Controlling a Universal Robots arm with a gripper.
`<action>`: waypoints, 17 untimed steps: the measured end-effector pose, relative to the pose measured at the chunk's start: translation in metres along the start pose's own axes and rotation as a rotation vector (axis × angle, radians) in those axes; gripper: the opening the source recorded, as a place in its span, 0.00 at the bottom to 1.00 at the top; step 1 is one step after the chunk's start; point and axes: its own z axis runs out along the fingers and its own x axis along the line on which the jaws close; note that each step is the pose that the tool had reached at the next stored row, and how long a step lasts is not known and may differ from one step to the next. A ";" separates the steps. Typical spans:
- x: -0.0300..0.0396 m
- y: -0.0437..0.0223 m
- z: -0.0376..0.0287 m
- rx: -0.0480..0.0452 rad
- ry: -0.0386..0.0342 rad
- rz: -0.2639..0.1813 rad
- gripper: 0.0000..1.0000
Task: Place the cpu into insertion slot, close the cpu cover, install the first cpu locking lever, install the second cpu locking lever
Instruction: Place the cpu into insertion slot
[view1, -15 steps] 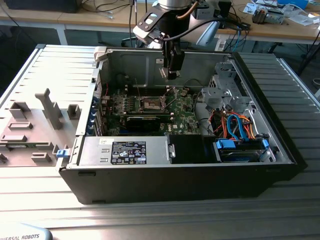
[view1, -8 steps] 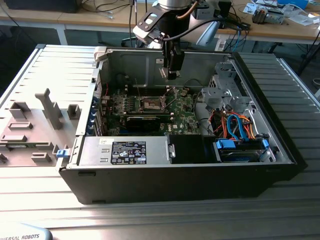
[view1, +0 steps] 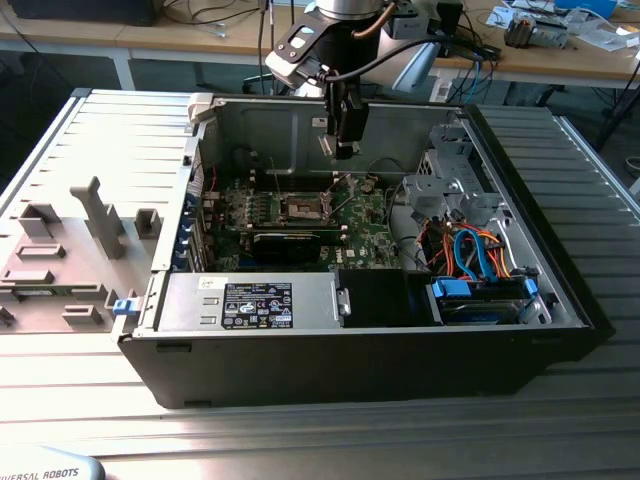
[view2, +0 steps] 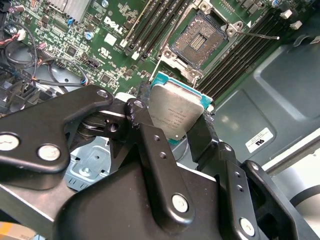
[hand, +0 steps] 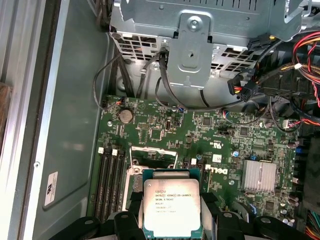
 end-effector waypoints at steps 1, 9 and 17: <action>0.0000 0.0000 0.0000 0.0000 -0.0001 0.001 0.54; 0.0000 0.0000 0.0000 0.0000 -0.0003 0.004 0.54; 0.0000 0.0000 0.0001 0.0000 -0.0006 0.010 0.54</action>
